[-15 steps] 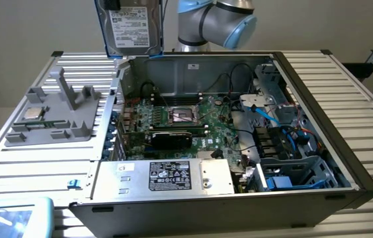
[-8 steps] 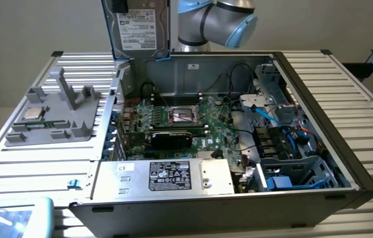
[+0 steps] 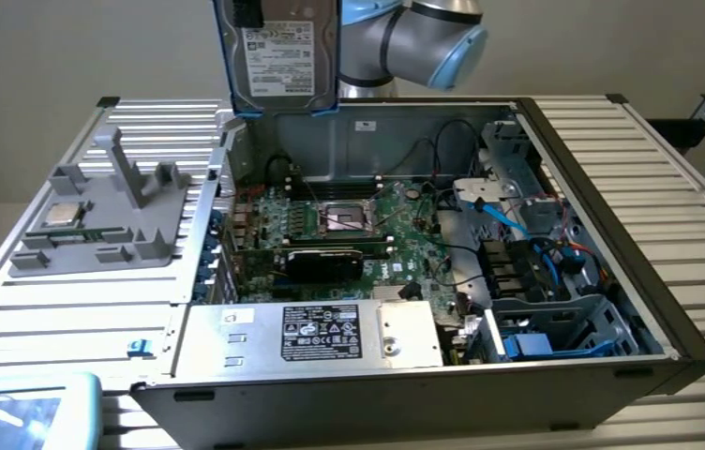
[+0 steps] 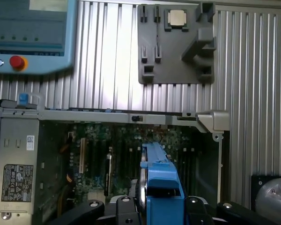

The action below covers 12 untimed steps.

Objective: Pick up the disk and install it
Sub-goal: 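Pick up the disk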

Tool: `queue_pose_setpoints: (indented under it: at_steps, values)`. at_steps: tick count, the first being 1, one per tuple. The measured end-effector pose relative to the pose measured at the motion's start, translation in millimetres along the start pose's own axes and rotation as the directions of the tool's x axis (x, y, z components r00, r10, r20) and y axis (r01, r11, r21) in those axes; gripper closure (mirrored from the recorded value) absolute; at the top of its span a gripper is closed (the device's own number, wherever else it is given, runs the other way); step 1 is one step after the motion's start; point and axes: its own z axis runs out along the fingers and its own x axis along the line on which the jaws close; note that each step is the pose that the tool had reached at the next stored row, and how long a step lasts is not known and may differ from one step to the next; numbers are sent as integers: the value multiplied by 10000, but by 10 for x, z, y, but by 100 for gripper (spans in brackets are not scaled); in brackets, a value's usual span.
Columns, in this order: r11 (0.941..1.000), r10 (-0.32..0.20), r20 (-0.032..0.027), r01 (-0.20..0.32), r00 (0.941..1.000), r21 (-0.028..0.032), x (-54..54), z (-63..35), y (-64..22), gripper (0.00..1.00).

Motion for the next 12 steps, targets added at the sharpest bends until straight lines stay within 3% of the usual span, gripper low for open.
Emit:
queue_pose_setpoints:
  at_steps: [12]
  values:
    - [10000,0,8,0,10000,0,20,-18,-519,63]
